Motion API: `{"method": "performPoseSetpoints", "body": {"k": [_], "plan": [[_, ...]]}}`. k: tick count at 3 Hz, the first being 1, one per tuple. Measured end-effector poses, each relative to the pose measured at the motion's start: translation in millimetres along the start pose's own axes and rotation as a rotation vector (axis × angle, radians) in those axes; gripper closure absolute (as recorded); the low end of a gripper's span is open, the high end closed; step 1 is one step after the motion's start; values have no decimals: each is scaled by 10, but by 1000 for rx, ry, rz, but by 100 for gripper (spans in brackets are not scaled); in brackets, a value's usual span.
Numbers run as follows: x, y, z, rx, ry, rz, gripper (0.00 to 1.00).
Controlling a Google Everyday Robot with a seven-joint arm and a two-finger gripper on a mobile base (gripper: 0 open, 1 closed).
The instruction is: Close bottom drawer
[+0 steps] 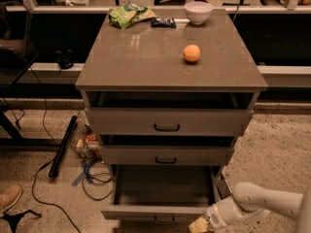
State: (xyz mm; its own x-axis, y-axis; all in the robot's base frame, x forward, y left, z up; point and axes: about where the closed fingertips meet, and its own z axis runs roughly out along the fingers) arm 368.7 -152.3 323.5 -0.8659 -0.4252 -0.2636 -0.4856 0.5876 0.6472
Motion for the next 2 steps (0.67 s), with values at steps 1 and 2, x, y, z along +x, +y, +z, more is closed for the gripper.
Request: {"method": "performPoseSetpoints", "body": {"k": [1,2], "plan": [[256,-889,499,45,-13,155,100],[356,-1411,765,90,-33,251,100]]}}
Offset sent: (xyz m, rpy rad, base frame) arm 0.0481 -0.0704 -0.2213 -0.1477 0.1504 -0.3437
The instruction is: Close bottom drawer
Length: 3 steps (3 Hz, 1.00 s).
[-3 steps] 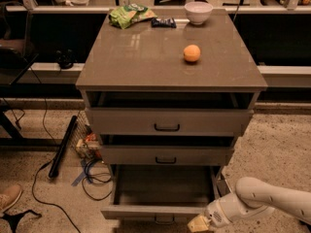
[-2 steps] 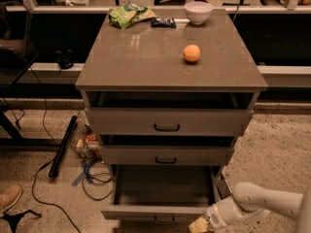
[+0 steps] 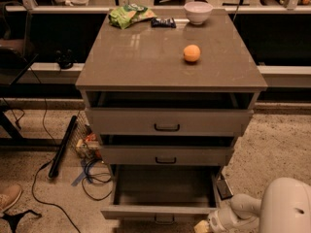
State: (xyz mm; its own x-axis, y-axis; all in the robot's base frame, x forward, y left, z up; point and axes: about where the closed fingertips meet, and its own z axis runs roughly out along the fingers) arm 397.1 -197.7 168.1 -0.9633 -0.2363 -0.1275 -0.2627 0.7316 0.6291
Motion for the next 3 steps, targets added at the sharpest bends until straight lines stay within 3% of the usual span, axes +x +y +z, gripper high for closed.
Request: {"method": "performPoseSetpoints", "body": {"k": [1,2,3], "plan": [[-241,-370,143,68,-55,49,100],[-241,-370,144,68,-55,49,100],[-384,-446,173,95,-96,49,100]]}}
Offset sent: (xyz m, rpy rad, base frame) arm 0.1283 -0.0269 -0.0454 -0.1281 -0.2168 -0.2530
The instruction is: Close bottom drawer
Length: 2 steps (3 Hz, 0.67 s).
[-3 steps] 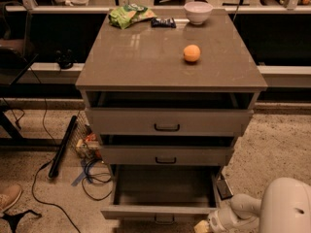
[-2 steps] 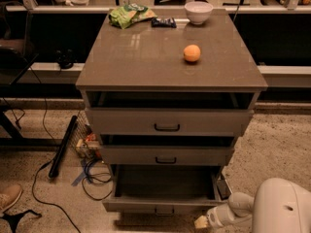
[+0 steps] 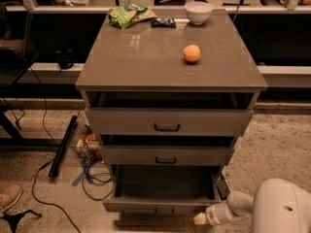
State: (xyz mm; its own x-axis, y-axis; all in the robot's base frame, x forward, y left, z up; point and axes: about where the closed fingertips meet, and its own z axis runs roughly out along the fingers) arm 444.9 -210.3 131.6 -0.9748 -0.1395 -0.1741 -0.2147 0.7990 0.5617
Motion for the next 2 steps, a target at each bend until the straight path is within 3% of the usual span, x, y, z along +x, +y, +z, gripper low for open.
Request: {"method": "performPoseSetpoints", "body": {"k": [1,2], "plan": [[-465,-127,-47,60,-101,-15,100],[-457,-126,-48,60,-101,-15,100]]}}
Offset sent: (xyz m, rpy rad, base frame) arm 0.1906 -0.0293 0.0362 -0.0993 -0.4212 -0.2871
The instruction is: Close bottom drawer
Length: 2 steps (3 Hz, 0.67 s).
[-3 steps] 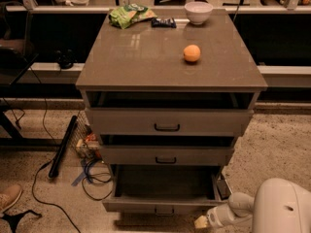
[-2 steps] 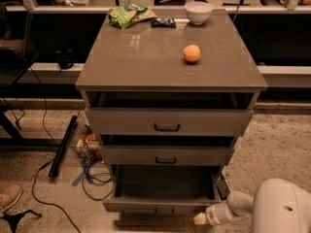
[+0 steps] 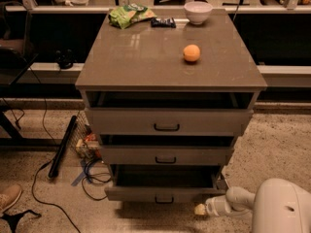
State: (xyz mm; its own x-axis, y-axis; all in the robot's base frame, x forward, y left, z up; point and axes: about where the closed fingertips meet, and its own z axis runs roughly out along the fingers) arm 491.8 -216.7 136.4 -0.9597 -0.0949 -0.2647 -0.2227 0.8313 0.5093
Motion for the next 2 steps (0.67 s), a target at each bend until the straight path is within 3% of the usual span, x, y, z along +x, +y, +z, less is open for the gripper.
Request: {"method": "performPoseSetpoints", "body": {"k": [1,2], "plan": [[-581,-95,7,28,-131,-6,100],[-837,-123,3,41,-187,-11,100]]}}
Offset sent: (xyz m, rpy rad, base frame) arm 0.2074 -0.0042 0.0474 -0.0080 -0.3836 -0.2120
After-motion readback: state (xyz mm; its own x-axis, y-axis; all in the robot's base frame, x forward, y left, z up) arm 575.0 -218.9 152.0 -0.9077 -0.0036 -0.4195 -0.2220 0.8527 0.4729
